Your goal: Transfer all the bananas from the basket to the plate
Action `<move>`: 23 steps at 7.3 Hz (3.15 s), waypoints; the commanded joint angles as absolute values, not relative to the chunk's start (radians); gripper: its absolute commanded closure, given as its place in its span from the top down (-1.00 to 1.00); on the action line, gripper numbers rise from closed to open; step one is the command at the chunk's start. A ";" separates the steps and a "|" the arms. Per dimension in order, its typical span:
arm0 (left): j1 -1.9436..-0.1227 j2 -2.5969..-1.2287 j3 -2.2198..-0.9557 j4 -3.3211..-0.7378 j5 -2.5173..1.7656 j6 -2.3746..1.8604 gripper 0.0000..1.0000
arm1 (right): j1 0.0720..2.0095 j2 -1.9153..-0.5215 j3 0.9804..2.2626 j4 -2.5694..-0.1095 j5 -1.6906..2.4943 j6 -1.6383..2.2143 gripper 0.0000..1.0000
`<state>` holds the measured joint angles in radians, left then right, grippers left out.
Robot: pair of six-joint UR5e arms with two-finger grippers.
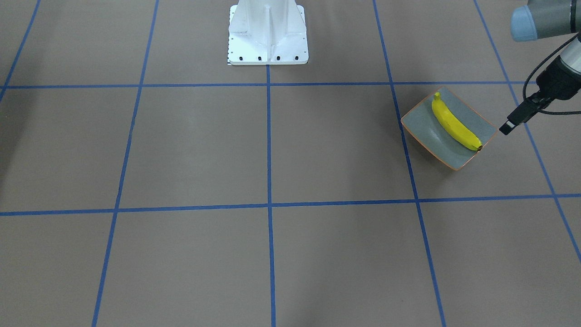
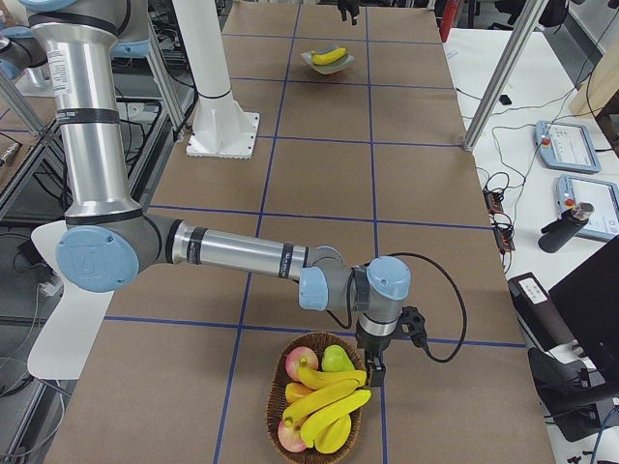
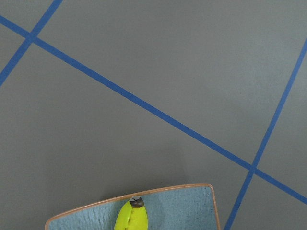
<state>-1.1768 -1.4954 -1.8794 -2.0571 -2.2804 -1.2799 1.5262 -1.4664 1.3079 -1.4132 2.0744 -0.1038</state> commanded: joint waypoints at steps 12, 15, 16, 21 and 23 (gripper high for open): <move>-1.177 -1.522 -1.868 -2.056 -2.279 -1.259 1.00 | 1.525 -1.508 1.229 -1.408 2.069 -0.169 0.63; -1.177 -1.522 -1.865 -2.056 -2.279 -1.259 1.00 | 1.526 -1.499 1.229 -1.411 2.069 -0.161 -0.10; -1.177 -1.522 -1.865 -2.057 -2.279 -1.259 1.00 | 1.526 -1.499 1.229 -1.410 2.071 -0.161 -0.52; -1.177 -1.523 -1.865 -2.056 -2.279 -1.259 1.00 | 1.528 -1.486 1.253 -1.419 2.071 -0.147 -1.00; -1.177 -1.528 -1.864 -2.056 -2.281 -1.259 1.00 | 1.589 -1.500 1.349 -1.536 2.065 -0.167 -1.00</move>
